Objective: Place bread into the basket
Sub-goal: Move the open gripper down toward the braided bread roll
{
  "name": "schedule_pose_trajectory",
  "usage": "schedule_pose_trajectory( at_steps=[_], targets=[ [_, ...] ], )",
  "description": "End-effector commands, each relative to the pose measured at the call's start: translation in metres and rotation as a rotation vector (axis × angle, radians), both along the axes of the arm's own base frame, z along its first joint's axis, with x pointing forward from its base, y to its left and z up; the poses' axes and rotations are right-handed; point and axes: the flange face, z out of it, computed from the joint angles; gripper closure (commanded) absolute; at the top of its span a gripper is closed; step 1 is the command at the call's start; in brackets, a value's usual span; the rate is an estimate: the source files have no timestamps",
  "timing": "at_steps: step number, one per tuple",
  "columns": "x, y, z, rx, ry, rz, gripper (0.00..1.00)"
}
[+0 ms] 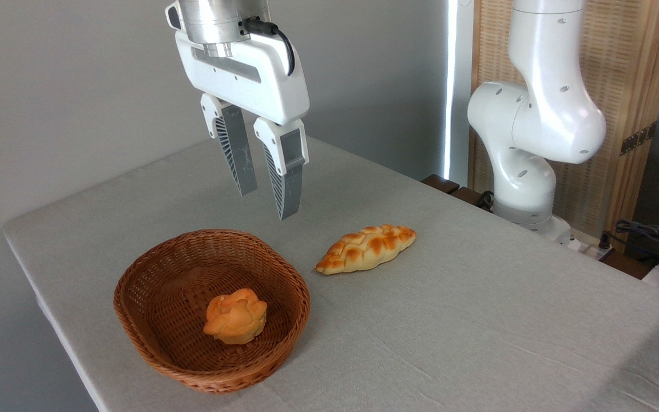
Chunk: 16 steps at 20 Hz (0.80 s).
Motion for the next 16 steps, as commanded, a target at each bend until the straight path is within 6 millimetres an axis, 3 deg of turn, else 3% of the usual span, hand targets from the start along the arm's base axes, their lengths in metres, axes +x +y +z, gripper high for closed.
schedule_pose_trajectory(
  at_steps=[1,8,12,16],
  targets=[
    [-0.002,0.003,-0.002,-0.002,0.027,-0.007,0.00],
    [-0.011,0.001,-0.010,-0.001,0.047,-0.011,0.00],
    [-0.045,-0.015,-0.039,-0.005,0.104,-0.044,0.00],
    [-0.082,-0.042,-0.088,-0.012,0.147,-0.098,0.00]
  ],
)
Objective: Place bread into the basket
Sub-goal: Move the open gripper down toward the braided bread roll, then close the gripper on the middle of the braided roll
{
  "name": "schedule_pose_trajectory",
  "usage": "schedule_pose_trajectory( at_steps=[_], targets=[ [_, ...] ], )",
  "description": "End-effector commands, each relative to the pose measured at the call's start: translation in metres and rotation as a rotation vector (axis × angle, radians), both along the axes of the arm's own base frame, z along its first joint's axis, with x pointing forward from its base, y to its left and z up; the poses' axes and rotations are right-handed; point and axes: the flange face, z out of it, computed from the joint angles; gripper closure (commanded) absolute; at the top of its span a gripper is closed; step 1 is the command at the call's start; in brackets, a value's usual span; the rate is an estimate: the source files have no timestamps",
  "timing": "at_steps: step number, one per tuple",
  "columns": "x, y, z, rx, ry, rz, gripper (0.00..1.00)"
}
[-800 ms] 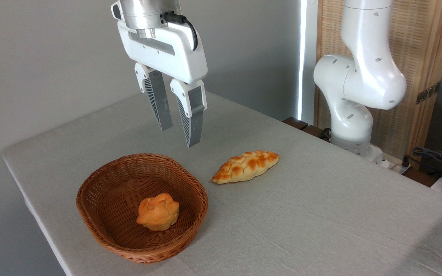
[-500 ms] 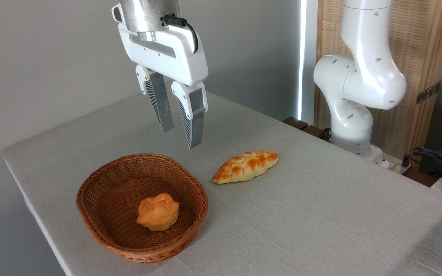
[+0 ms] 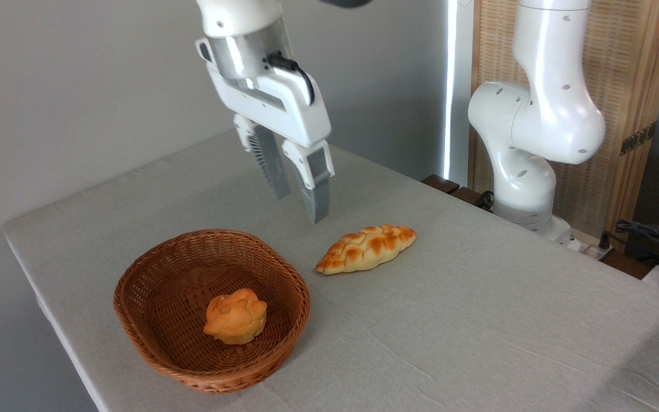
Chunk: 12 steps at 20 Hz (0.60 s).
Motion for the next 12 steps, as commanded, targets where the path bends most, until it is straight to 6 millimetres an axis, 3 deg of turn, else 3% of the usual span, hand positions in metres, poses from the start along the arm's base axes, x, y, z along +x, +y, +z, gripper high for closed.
schedule_pose_trajectory(
  at_steps=[1,4,8,12],
  targets=[
    [-0.046,-0.020,-0.046,-0.011,0.025,-0.056,0.00],
    [-0.062,-0.025,-0.086,-0.001,0.051,-0.074,0.00],
    [-0.069,-0.027,-0.125,0.007,0.048,-0.098,0.00],
    [-0.078,-0.028,-0.150,0.005,0.072,-0.147,0.00]
  ],
)
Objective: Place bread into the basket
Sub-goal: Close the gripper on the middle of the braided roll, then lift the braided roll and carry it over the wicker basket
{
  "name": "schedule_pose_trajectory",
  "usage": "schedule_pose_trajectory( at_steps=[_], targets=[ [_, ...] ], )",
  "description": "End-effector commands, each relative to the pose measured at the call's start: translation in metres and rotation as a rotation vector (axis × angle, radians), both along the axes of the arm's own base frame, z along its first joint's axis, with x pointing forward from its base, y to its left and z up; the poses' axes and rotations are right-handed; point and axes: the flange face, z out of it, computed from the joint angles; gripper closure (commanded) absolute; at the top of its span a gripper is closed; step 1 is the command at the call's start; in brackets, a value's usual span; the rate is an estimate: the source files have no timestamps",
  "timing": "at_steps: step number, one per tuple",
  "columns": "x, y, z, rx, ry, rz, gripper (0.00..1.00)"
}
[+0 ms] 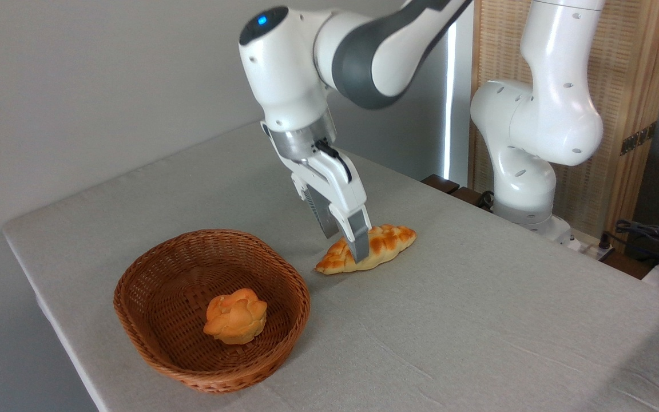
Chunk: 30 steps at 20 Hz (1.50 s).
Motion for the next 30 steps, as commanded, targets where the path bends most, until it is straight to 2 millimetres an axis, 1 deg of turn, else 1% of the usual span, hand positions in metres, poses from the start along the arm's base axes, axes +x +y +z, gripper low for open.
schedule_pose_trajectory(
  at_steps=[1,2,3,4,5,6,7,8,11,21,25,27,29,30],
  targets=[
    [-0.012,-0.003,-0.016,-0.004,0.005,-0.051,0.00],
    [-0.014,-0.002,-0.019,-0.003,0.011,-0.052,0.00],
    [-0.016,-0.002,-0.022,-0.002,0.017,-0.052,0.03],
    [-0.015,-0.002,-0.023,-0.002,0.017,-0.054,0.19],
    [-0.014,-0.002,-0.025,-0.002,0.017,-0.052,0.46],
    [-0.013,-0.002,-0.025,-0.004,0.010,-0.052,0.61],
    [-0.012,-0.002,-0.026,-0.004,0.010,-0.052,0.69],
    [-0.012,-0.002,-0.026,-0.003,0.013,-0.052,0.72],
    [-0.012,-0.001,-0.029,-0.002,0.020,-0.052,0.72],
    [-0.014,-0.001,-0.029,0.000,0.042,-0.062,0.71],
    [-0.016,-0.001,-0.025,0.002,0.063,-0.070,0.71],
    [-0.012,-0.002,-0.013,-0.001,0.070,-0.077,0.71],
    [-0.006,-0.003,0.008,-0.002,0.071,-0.081,0.71],
    [-0.001,-0.004,0.022,-0.006,0.061,-0.092,0.71]
  ],
)
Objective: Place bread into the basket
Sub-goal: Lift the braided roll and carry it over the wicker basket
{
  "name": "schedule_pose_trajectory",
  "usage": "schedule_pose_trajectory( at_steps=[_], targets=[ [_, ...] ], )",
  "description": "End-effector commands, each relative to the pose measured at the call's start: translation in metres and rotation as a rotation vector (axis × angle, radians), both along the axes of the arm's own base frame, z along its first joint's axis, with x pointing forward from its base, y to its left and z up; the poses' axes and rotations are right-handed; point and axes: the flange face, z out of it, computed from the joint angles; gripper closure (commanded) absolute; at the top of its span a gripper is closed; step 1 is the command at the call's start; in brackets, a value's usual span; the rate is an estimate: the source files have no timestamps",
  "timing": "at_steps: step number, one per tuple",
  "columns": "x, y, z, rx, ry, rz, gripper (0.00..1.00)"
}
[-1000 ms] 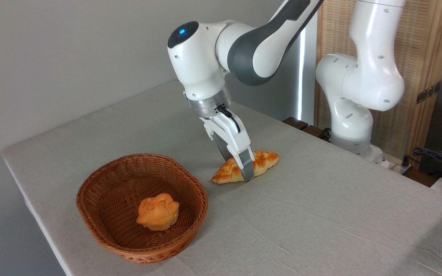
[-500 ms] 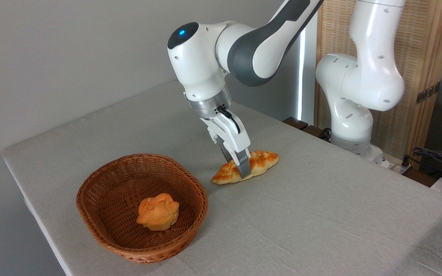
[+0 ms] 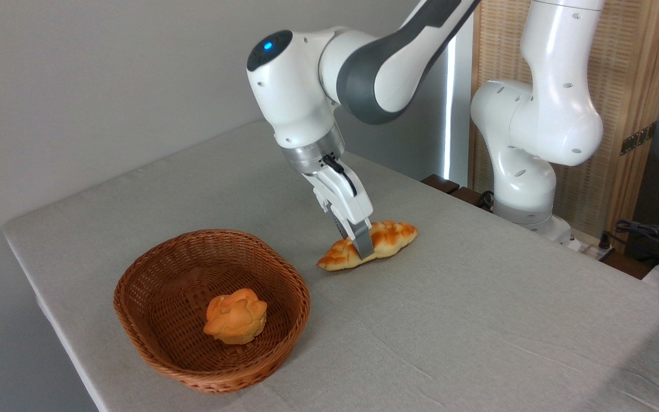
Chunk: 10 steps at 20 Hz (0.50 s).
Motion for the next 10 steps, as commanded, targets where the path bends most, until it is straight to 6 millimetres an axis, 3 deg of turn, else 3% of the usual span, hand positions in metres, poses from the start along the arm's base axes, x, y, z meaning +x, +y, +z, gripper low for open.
schedule_pose_trajectory(
  at_steps=[1,5,8,10],
  targets=[
    [0.017,0.000,0.053,-0.017,-0.019,-0.028,0.71],
    [0.060,-0.009,0.102,-0.051,-0.113,-0.026,0.70],
    [0.105,-0.020,0.116,-0.118,-0.215,-0.001,0.68],
    [0.126,-0.018,0.111,-0.161,-0.306,0.044,0.64]
  ],
)
